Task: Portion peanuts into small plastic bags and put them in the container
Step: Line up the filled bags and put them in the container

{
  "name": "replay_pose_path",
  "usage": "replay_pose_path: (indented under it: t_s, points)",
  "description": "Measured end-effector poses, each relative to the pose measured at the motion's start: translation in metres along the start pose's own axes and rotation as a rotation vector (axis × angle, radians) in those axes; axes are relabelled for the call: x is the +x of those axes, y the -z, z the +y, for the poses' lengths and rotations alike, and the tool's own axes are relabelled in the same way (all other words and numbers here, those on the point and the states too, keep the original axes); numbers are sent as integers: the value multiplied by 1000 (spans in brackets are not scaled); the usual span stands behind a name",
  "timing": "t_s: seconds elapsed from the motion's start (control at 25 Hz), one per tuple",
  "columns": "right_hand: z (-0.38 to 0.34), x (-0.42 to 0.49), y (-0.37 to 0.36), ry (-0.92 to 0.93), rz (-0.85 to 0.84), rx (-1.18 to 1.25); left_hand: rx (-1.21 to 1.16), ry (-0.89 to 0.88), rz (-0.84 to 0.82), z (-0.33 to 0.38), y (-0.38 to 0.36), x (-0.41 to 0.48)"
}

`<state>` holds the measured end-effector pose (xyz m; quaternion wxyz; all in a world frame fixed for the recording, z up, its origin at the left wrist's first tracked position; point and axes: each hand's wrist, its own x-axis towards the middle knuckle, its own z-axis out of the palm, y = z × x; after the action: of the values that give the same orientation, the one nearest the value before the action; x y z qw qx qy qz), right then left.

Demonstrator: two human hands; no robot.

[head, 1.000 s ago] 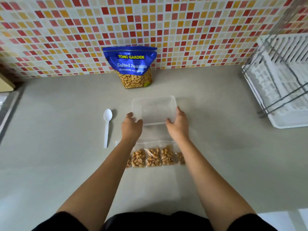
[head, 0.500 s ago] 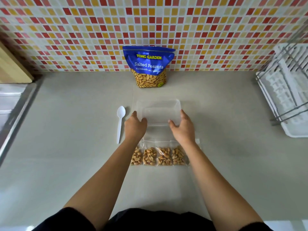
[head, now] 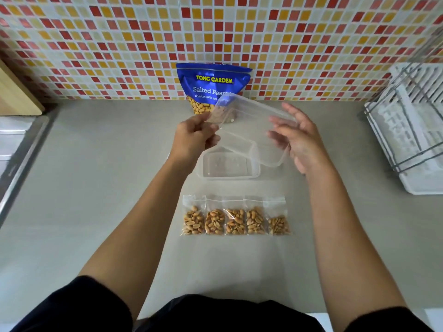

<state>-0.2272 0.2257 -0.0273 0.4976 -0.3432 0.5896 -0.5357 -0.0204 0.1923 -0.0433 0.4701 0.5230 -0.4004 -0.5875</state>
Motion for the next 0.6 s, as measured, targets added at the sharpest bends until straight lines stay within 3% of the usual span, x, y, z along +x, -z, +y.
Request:
replay_pose_path:
  t_s: [0.08, 0.16, 0.24, 0.4, 0.56, 0.6]
  points:
    - [6, 10, 17, -8, 77, 51, 393, 6, 66, -9, 5, 10]
    - [24, 19, 33, -14, 292, 197, 927, 14, 152, -27, 17, 14]
    - [50, 27, 44, -48, 459, 283, 1175, 55, 123, -48, 26, 10]
    - [105, 38, 53, -127, 503, 182, 1157, 155, 48, -77, 25, 6]
    - [125, 32, 55, -72, 625, -629, 1158, 115, 110, -83, 18, 7]
    - [121, 26, 53, -40, 636, -740, 1156, 109, 117, -83, 18, 7]
